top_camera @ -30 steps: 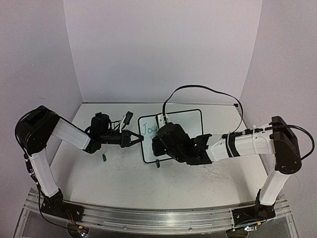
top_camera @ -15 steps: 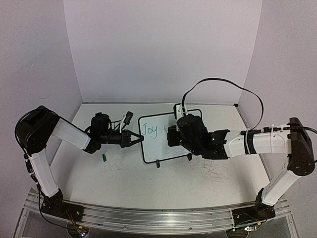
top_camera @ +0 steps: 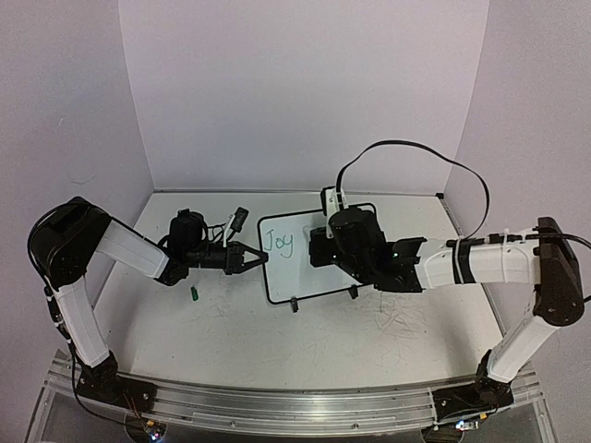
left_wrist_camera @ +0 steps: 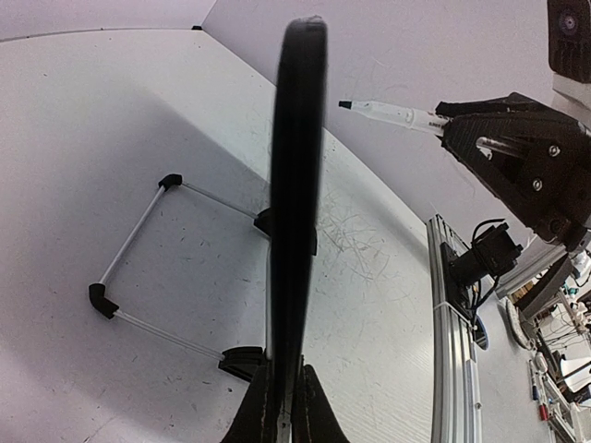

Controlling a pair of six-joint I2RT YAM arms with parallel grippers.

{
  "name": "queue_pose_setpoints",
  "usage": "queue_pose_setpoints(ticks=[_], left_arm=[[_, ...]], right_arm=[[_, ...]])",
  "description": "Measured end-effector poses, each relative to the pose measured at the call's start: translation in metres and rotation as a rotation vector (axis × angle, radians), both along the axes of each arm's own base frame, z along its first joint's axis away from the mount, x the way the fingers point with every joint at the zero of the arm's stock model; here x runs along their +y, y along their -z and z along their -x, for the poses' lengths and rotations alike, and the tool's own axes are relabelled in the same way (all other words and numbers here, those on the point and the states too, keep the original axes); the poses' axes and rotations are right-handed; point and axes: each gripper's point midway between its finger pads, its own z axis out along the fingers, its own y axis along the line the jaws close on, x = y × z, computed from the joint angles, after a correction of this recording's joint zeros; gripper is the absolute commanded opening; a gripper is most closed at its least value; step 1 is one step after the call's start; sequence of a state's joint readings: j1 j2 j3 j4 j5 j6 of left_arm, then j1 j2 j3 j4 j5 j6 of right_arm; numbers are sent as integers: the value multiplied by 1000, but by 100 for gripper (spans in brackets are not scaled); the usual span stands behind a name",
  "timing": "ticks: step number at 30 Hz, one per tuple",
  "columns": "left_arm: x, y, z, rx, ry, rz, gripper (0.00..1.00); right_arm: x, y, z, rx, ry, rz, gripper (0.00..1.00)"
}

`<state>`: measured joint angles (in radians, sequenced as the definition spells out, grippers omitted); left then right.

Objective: Write a sentence on the whiteboard

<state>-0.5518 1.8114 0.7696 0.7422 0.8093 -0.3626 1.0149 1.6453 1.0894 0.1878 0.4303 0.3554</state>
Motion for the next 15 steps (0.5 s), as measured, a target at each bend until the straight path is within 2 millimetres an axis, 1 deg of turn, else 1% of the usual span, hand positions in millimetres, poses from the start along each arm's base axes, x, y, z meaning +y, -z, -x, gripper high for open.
queue_pose_setpoints(ticks=[7,15], left_arm=[[0,0,0,0,0,0,0],[0,0,0,0,-1,-1,0]], right_arm=[[5,1,-3,-3,-1,6,0],[7,10,-6,3,7,24,0]])
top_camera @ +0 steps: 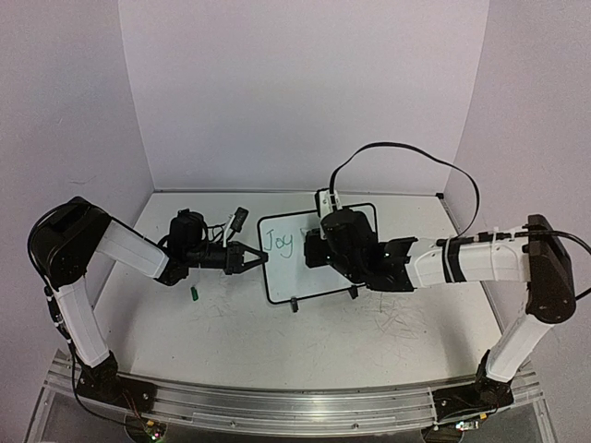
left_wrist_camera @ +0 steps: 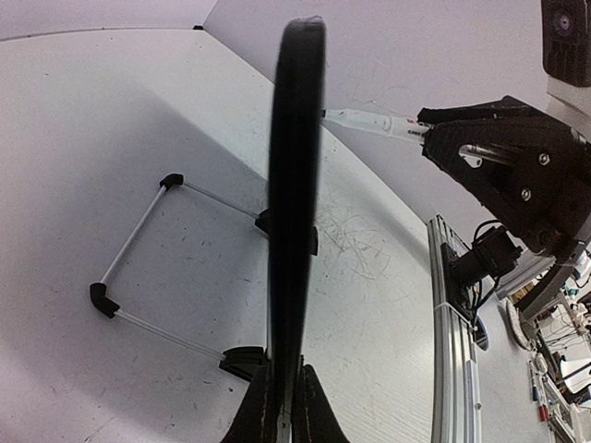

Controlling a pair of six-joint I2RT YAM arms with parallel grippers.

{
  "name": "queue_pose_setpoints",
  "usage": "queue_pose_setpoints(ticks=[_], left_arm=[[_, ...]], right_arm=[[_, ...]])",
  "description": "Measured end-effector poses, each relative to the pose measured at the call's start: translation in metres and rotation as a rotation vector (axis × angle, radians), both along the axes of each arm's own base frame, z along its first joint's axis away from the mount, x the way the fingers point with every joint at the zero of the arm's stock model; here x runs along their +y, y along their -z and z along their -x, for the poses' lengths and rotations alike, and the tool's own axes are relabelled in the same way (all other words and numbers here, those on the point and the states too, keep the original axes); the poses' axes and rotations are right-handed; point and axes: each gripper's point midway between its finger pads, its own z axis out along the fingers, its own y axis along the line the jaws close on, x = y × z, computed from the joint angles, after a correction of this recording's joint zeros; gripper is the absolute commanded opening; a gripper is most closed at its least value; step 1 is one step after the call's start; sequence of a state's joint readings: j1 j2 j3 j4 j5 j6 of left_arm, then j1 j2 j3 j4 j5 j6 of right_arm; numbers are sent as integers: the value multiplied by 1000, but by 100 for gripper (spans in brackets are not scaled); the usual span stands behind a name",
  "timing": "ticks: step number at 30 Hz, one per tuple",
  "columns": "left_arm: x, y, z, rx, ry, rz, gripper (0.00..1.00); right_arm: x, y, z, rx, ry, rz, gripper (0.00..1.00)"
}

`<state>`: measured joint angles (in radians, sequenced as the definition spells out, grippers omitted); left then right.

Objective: Write a sentence on the whiteboard

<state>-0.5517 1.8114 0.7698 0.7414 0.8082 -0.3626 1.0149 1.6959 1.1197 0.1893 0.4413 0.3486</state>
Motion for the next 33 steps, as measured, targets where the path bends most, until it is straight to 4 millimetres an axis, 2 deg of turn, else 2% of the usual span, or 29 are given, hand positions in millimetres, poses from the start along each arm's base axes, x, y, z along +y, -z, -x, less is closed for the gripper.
queue_pose_setpoints(ticks=[7,16,33], left_arm=[[0,0,0,0,0,0,0],[0,0,0,0,2,0,0],[0,0,0,0,2,0,0]], right_arm=[[1,-1,-1,-1,5,2,0],[-4,-4,9,12,-1,-16,0],[-2,2,8,15,-1,4,0]])
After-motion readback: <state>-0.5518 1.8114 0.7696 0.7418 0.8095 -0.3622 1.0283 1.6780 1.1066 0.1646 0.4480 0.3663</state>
